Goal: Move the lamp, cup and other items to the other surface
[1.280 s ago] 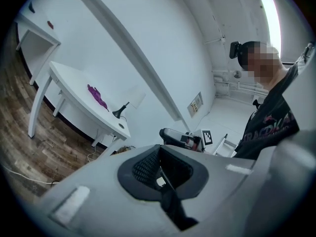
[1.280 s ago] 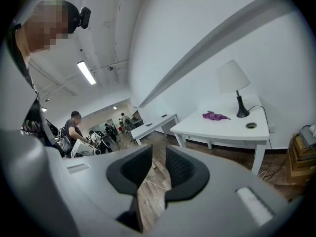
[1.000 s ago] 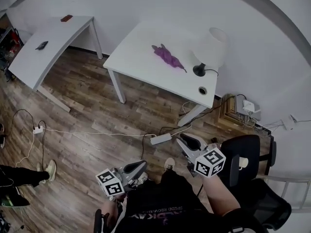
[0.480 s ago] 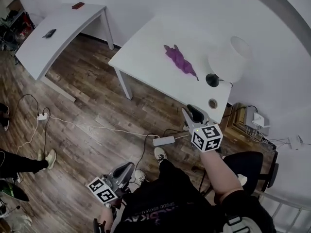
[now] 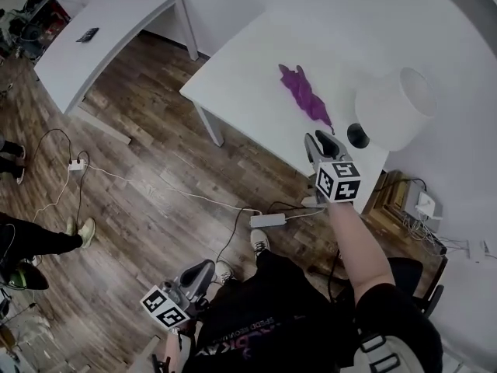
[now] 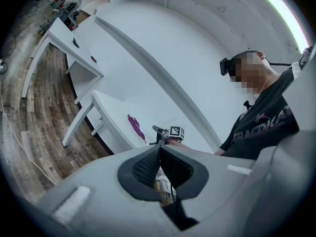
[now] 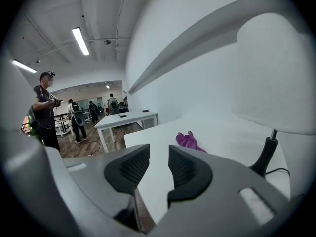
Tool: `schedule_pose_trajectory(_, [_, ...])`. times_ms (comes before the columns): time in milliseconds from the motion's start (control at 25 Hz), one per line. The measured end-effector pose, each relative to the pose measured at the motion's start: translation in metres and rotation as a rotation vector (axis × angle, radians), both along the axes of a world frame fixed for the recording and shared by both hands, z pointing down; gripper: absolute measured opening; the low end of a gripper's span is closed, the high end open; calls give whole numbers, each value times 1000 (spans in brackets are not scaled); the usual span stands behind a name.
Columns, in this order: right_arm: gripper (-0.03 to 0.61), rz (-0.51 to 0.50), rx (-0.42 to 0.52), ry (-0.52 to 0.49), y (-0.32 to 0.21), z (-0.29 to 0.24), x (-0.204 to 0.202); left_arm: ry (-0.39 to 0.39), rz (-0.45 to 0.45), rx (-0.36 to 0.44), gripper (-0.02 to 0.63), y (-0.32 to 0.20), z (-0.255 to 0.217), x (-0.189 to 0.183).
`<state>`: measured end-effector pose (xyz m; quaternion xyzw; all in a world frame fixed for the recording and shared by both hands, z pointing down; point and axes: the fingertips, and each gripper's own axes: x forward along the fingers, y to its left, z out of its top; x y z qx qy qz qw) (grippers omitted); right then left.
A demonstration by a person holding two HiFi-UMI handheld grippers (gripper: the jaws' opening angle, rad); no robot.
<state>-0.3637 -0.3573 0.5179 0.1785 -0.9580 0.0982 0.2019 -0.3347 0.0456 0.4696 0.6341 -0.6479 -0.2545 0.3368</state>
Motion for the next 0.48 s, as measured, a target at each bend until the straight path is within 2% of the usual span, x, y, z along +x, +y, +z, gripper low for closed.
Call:
schedule_pose_trajectory(160, [132, -2, 18, 81, -35, 32, -20, -6, -50, -9, -5, -6, 1, -14])
schedule_pose_trajectory(320, [151, 26, -14, 171, -69, 70, -34, -15, -71, -25, -5, -9, -3, -23])
schedule_pose_trajectory(480, [184, 57, -43, 211, -98, 91, -57, -22, -88, -47, -5, -10, -5, -30])
